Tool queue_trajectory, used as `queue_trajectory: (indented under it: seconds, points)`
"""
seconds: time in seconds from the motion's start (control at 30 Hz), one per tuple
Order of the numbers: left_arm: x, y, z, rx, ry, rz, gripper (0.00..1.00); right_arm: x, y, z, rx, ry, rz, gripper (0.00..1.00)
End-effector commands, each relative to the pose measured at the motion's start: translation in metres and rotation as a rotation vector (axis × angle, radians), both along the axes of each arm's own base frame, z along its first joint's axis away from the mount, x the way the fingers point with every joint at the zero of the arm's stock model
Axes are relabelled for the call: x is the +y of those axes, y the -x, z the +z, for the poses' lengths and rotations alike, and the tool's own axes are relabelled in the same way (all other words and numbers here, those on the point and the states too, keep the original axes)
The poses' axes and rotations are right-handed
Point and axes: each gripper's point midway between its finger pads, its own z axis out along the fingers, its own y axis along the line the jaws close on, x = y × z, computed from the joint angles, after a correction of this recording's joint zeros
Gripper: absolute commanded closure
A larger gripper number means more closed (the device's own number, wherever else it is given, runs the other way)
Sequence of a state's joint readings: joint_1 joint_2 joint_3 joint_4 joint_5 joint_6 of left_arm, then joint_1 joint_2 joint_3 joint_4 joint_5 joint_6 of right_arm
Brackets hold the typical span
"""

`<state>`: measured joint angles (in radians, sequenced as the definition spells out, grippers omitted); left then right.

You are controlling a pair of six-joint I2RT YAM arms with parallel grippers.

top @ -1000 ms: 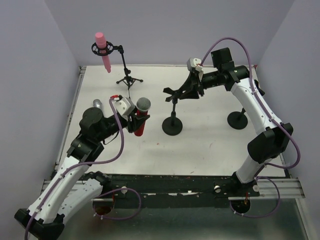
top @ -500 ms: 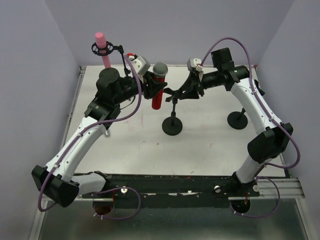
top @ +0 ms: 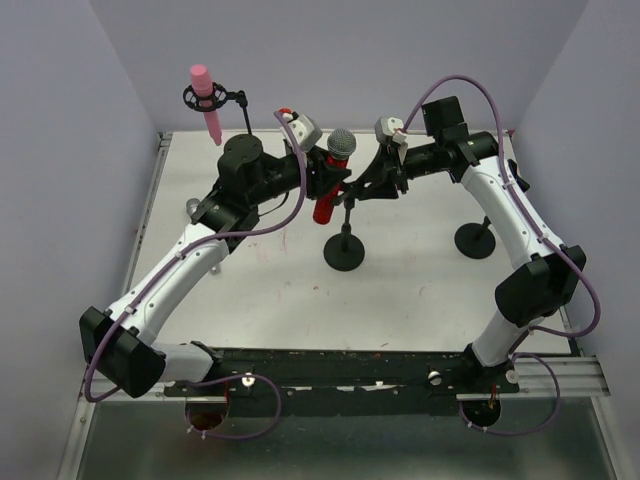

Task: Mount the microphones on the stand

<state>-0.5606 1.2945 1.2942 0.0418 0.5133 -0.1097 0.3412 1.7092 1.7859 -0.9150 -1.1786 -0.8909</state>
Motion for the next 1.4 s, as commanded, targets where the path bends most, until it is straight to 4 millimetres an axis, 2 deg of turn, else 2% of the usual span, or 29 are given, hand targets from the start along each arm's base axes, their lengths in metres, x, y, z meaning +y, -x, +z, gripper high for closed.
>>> queue_trajectory:
  seconds: [0.0,0.33,0.53,0.6,0.67,0.73,0.87,1.0,1.07,1.17,1.27,1.37]
  points:
    - [-0.005,-0.006,0.008,-0.068,0.02,0.012,1.0,0.003,0.015,0.005,0.04,-0.03,0.04,0.84]
    - [-0.013,-0.008,-0.013,-0.072,0.022,-0.003,1.0,0.003,0.018,0.002,0.064,-0.032,0.047,0.86]
    - [-0.014,-0.008,-0.017,-0.068,0.039,-0.004,1.0,0.003,0.019,-0.001,0.083,-0.033,0.05,0.84]
    - [-0.014,-0.009,-0.016,-0.071,0.039,-0.002,1.0,0.003,0.02,-0.001,0.09,-0.035,0.052,0.75]
    - [-0.014,-0.008,-0.015,-0.074,0.037,-0.004,1.0,0.003,0.022,0.0,0.091,-0.041,0.053,0.55]
    - [-0.014,-0.007,-0.015,-0.076,0.036,-0.007,1.0,0.003,0.022,0.001,0.096,-0.044,0.05,0.41]
    - [-0.014,-0.006,-0.015,-0.074,0.035,-0.014,1.0,0.002,0.025,0.002,0.096,-0.045,0.044,0.17]
    - [-0.013,-0.007,-0.015,-0.065,0.041,-0.008,0.98,0.001,0.025,0.003,0.091,-0.045,0.022,0.0]
    - [-0.013,-0.006,-0.014,-0.052,0.046,-0.005,0.89,0.0,0.024,0.003,0.085,-0.039,-0.004,0.0]
    - [-0.008,-0.008,-0.009,-0.041,0.06,0.029,0.57,-0.003,0.023,0.0,0.08,-0.034,-0.042,0.0]
    - [-0.003,-0.007,-0.003,-0.034,0.074,0.059,0.34,-0.007,0.026,-0.008,0.086,-0.034,-0.068,0.0]
    - [0.002,-0.006,0.006,-0.037,0.087,0.08,0.23,-0.011,0.03,-0.014,0.087,-0.044,-0.085,0.0]
